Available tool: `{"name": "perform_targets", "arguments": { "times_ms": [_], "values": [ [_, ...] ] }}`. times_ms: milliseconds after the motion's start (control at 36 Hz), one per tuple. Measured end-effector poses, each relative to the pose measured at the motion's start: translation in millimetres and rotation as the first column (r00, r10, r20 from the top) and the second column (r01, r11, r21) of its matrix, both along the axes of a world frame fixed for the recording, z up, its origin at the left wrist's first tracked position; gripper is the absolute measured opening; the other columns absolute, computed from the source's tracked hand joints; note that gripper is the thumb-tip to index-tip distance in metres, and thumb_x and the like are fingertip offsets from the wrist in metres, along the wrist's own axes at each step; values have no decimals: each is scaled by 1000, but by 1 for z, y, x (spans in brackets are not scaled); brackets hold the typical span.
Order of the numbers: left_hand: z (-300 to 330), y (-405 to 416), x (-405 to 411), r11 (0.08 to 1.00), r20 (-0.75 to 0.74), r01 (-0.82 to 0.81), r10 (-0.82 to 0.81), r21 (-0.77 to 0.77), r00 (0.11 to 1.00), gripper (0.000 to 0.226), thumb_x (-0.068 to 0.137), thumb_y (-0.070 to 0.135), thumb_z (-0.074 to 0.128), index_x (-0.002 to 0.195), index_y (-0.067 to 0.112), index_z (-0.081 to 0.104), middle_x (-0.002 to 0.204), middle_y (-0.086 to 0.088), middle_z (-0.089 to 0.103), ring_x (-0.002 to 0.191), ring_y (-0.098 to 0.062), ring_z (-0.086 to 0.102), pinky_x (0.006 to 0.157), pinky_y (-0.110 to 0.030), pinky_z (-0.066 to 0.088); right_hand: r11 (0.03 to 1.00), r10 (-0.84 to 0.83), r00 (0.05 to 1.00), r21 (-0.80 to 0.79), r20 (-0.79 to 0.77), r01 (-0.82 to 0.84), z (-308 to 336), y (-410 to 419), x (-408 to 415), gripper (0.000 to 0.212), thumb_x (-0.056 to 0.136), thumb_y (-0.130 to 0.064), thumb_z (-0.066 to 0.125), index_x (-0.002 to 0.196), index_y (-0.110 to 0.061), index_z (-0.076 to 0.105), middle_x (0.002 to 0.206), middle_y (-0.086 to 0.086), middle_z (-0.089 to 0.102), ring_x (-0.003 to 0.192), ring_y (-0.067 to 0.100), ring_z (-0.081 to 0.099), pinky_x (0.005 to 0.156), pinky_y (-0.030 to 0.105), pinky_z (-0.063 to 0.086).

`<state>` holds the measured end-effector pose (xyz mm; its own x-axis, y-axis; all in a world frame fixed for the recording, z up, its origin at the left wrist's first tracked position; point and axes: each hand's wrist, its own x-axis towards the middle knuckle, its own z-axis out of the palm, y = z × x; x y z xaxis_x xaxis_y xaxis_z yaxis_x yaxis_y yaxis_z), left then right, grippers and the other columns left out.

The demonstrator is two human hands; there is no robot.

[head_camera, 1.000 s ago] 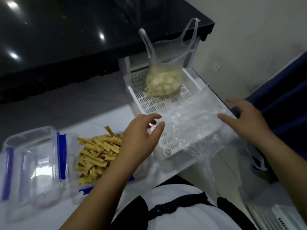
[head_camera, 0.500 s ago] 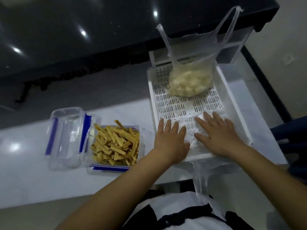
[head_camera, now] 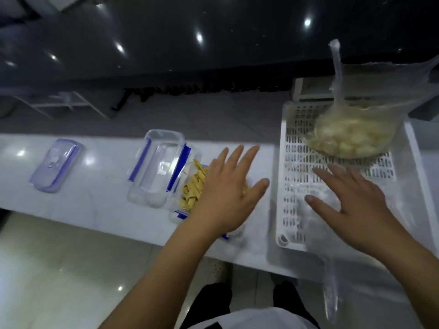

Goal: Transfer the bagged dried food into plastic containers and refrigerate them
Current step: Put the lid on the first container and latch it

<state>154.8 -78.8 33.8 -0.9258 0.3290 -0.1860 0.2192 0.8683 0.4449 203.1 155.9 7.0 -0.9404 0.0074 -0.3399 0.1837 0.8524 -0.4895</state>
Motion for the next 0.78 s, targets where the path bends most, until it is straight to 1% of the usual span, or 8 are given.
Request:
{"name": "perform_targets", "arguments": {
  "times_ms": [139,278,333,417,472,556,639,778],
  "values": [
    [-6,-116,-4,982,-46,-187,187,1,981,77,89,76,28,156,42,12,167,10,10,154,-16,0,124,-48,8,994,107,991,-16,-86,-109,24,-74,-8,71,86,-79,29,150,-49,21,163,-17,10,151,9,-3,121,42,4],
    [-32,-227,-1,928,-8,-372,372,-6,928,93,77,87,18,156,37,15,166,8,14,154,-18,8,125,-47,12,973,231,967,39,-108,-228,27,-174,-28,83,75,-82,18,150,-48,19,162,-18,11,151,10,-2,122,45,8],
    [-42,-271,0,900,48,-435,434,15,899,90,81,86,25,156,39,13,167,7,11,154,-18,3,125,-47,9,957,287,953,78,-93,-280,24,-219,-38,84,74,-81,15,151,-47,17,162,-19,8,151,11,-3,122,45,8],
    [-53,-339,-2,844,92,-535,531,30,843,78,90,68,44,156,40,12,167,5,6,154,-18,-3,125,-43,5,927,363,929,128,-77,-352,19,-289,-55,77,81,-79,22,151,-47,18,163,-19,6,152,12,-4,123,41,4],
    [-61,-391,-10,802,88,-598,594,12,799,78,92,63,50,156,39,13,167,1,6,154,-21,-1,124,-43,6,898,430,900,139,-76,-418,13,-338,-66,82,75,-80,14,151,-48,16,163,-19,3,152,12,-6,123,41,2],
    [-74,-472,-33,739,80,-672,674,-45,735,85,90,63,56,157,33,14,167,-5,5,153,-26,2,123,-46,9,846,527,849,125,-47,-518,1,-408,-78,83,76,-80,10,152,-48,9,162,-20,-5,151,12,-13,123,41,-2],
    [-82,-548,-64,678,53,-726,734,-117,677,94,84,64,62,157,31,14,167,-9,6,153,-30,5,122,-49,12,787,609,792,146,-33,-599,-17,-475,-91,68,94,-68,29,154,-44,6,165,-12,-7,151,15,-15,122,41,-7],
    [-97,-630,-116,655,56,-725,749,-211,660,125,67,76,70,158,30,-2,167,-11,-2,153,-33,0,122,-51,11,659,718,694,262,59,-705,-60,-555,-110,66,100,-59,30,156,-40,0,165,-5,-14,151,22,-17,119,44,-12]
  ]
}}
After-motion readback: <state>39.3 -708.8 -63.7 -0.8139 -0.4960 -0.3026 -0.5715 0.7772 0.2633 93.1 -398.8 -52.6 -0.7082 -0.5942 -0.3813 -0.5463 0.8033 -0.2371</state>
